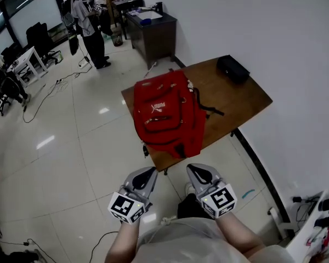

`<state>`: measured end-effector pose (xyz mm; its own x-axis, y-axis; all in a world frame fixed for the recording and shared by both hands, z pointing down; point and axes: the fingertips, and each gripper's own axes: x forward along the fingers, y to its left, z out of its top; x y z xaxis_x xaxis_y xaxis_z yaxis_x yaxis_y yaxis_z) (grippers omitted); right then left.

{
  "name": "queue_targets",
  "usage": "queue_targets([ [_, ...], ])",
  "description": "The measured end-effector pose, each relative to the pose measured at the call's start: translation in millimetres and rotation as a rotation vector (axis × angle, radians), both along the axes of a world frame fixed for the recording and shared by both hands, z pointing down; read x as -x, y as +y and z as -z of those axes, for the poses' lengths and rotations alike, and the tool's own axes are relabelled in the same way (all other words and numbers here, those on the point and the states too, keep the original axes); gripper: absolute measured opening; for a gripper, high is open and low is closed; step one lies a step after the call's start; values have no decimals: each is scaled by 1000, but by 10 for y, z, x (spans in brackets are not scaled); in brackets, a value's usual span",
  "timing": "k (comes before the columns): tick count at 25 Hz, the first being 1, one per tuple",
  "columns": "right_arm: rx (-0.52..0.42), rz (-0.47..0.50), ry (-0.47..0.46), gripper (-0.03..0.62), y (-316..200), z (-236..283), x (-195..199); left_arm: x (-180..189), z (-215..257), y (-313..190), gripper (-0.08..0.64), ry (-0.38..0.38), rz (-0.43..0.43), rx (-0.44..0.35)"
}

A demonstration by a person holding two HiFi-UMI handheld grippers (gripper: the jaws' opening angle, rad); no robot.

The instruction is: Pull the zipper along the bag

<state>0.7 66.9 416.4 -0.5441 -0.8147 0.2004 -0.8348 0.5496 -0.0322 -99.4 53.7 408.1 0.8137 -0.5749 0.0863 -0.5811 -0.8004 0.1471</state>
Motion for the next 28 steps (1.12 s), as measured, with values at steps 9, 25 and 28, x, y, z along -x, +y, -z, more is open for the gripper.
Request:
queue_targets([
  [9,25,98,17,6,-1039,-63,-740,-767,-242,-1001,6,-36,80,54],
  [25,74,257,80,5,-2033,-599,-1050,-1125,-744,-1864,6,-69,194,140],
  [28,100,260,97,5,-2149,-727,-1004,-1120,-930,-1973,6,-94,179,172],
])
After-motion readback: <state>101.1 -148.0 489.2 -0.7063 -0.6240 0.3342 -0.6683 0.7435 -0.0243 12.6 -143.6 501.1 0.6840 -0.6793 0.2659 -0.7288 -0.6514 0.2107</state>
